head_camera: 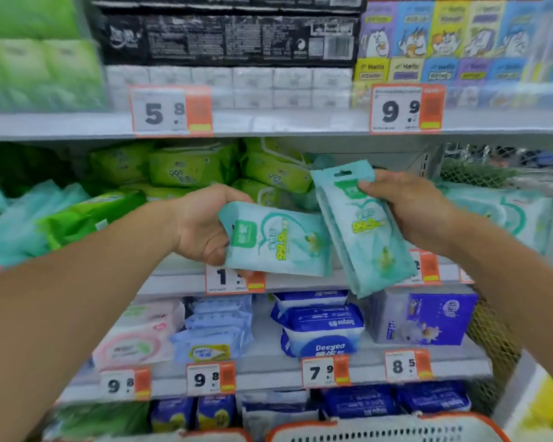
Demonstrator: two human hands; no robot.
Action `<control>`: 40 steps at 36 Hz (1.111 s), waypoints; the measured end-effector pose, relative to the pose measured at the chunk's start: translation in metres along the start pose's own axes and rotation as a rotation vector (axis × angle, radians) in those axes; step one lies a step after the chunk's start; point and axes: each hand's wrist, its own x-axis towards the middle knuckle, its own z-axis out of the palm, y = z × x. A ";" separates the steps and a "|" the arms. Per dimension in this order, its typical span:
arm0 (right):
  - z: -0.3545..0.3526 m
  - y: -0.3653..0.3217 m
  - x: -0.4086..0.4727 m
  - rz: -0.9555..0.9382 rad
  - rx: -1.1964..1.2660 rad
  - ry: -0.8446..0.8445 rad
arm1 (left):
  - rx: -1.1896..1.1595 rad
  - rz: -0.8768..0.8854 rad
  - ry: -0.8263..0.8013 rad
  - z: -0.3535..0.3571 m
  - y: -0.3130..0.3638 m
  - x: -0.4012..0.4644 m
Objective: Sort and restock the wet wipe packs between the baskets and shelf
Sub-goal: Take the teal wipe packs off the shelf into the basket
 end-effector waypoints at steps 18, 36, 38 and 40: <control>-0.036 0.043 -0.051 0.456 -0.495 -0.334 | 0.535 -0.091 -0.181 0.084 -0.017 0.050; -0.078 0.073 0.144 0.466 -0.751 0.278 | 1.533 -0.032 0.274 0.054 0.030 0.162; -0.071 0.084 0.163 0.403 -0.738 0.323 | 1.508 -0.015 0.271 0.052 0.026 0.165; -0.065 0.094 0.179 0.386 -0.690 0.346 | 1.505 -0.005 0.275 0.050 0.024 0.169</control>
